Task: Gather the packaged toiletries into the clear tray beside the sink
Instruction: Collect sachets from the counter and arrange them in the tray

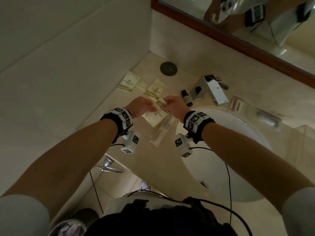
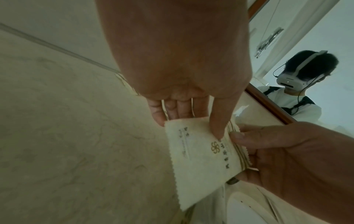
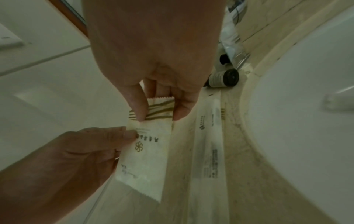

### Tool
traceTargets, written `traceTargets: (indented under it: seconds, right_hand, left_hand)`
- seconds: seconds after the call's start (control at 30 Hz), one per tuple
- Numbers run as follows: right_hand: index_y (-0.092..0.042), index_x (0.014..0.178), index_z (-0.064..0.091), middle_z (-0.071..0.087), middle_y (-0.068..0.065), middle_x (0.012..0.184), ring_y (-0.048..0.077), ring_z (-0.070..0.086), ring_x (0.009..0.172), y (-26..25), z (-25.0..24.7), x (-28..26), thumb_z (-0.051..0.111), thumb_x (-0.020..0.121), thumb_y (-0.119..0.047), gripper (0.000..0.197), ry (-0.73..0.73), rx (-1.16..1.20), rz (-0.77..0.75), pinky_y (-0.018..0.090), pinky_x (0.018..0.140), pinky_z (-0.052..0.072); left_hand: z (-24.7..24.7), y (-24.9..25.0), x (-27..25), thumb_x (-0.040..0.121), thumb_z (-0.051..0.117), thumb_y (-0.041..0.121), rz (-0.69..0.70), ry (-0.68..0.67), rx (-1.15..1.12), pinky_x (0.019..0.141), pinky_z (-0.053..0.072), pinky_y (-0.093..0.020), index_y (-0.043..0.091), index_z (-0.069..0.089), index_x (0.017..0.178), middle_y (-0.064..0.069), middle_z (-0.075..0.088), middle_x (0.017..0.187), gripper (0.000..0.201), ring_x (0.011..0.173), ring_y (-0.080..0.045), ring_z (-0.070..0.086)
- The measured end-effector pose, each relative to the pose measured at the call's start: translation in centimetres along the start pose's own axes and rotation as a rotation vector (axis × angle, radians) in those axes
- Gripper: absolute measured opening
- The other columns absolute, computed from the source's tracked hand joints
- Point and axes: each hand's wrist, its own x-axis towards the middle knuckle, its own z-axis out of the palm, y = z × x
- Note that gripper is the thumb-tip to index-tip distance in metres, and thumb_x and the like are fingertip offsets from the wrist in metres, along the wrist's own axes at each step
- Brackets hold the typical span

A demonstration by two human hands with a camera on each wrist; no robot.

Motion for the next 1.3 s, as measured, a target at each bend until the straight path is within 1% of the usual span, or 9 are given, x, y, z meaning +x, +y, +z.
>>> traceTargets:
  seconds: [0.2,0.4,0.5,0.6,0.7,0.83,0.93,1.07,1.3]
  right_hand:
    - [0.000,0.095,0.071,0.063,0.005,0.075,0.015,0.056,0.065,0.9,-1.8,-0.5,0.072,0.080,-0.014,0.020,-0.028,-0.060,0.137,0.029,0.065,0.048]
    - [-0.012,0.060,0.057,0.054,0.003,0.064,0.017,0.051,0.063,1.0,-3.3,-0.1,0.072,0.079,-0.012,0.023,0.061,-0.076,0.132,0.035,0.066,0.043]
    - [-0.008,0.073,0.068,0.065,0.010,0.078,0.026,0.063,0.077,1.1,-3.6,0.5,0.073,0.078,-0.013,0.010,0.069,-0.003,0.161,0.040,0.076,0.053]
    - [-0.008,0.071,0.065,0.060,0.004,0.071,0.015,0.056,0.063,1.0,-3.7,0.8,0.072,0.081,-0.014,0.014,0.085,-0.003,0.177,0.025,0.059,0.045]
    - [0.003,0.082,0.066,0.060,0.009,0.077,0.018,0.054,0.069,0.8,-3.6,1.2,0.070,0.081,-0.014,0.017,0.102,-0.026,0.190,0.028,0.064,0.042]
    - [-0.007,0.093,0.066,0.062,0.007,0.097,0.018,0.058,0.080,1.3,-3.8,2.0,0.068,0.083,-0.019,0.016,0.127,-0.073,0.212,0.024,0.063,0.044]
    - [-0.005,0.098,0.064,0.061,0.007,0.097,0.018,0.058,0.081,1.7,-4.2,2.3,0.066,0.085,-0.021,0.020,0.145,-0.102,0.240,0.022,0.057,0.041]
    - [-0.006,0.091,0.063,0.062,0.010,0.096,0.021,0.057,0.085,1.9,-4.7,2.3,0.063,0.087,-0.020,0.014,0.139,-0.175,0.253,0.027,0.065,0.043]
    - [-0.003,0.105,0.066,0.067,0.013,0.108,0.027,0.063,0.099,2.2,-5.3,2.1,0.060,0.088,-0.019,0.025,0.143,-0.158,0.243,0.043,0.092,0.051]
  left_hand:
    - [1.3,0.7,1.5,0.084,0.068,0.020,0.045,-0.059,-0.001,0.071,0.040,-0.032,0.006,0.067,0.078,-0.009,0.058,0.077,0.015,0.076,-0.019,0.053]
    - [1.8,2.0,3.2,0.083,0.070,0.021,0.088,-0.055,-0.026,0.080,0.049,-0.041,0.007,0.071,0.082,-0.014,0.068,0.085,0.014,0.080,-0.021,0.061]
    - [1.7,2.4,4.0,0.083,0.070,0.022,0.089,-0.064,-0.019,0.085,0.050,-0.039,0.008,0.072,0.086,-0.012,0.070,0.089,0.015,0.087,-0.022,0.063]
    - [1.4,2.7,4.6,0.082,0.072,0.021,0.075,-0.088,-0.019,0.088,0.049,-0.036,0.009,0.073,0.089,-0.011,0.071,0.094,0.014,0.092,-0.023,0.065]
    - [1.2,2.6,5.1,0.082,0.072,0.021,0.046,-0.067,-0.060,0.088,0.050,-0.038,0.010,0.073,0.088,-0.012,0.071,0.095,0.012,0.094,-0.026,0.066]
    - [0.8,2.7,6.5,0.085,0.067,0.025,0.022,0.095,-0.096,0.084,0.049,-0.033,0.010,0.070,0.092,-0.007,0.069,0.092,0.016,0.089,-0.022,0.064]
    - [0.2,2.3,8.1,0.084,0.066,0.033,-0.008,0.223,0.060,0.086,0.048,-0.032,0.014,0.063,0.110,-0.009,0.065,0.108,0.032,0.097,-0.022,0.060]
    - [-0.4,1.7,9.7,0.088,0.060,0.042,-0.110,0.211,0.374,0.099,0.040,-0.044,0.018,0.045,0.132,-0.020,0.047,0.128,0.052,0.119,-0.038,0.047]
    - [-0.2,1.2,11.2,0.089,0.059,0.045,-0.165,0.170,0.619,0.103,0.035,-0.047,0.005,0.031,0.140,-0.024,0.038,0.140,0.070,0.127,-0.040,0.041]
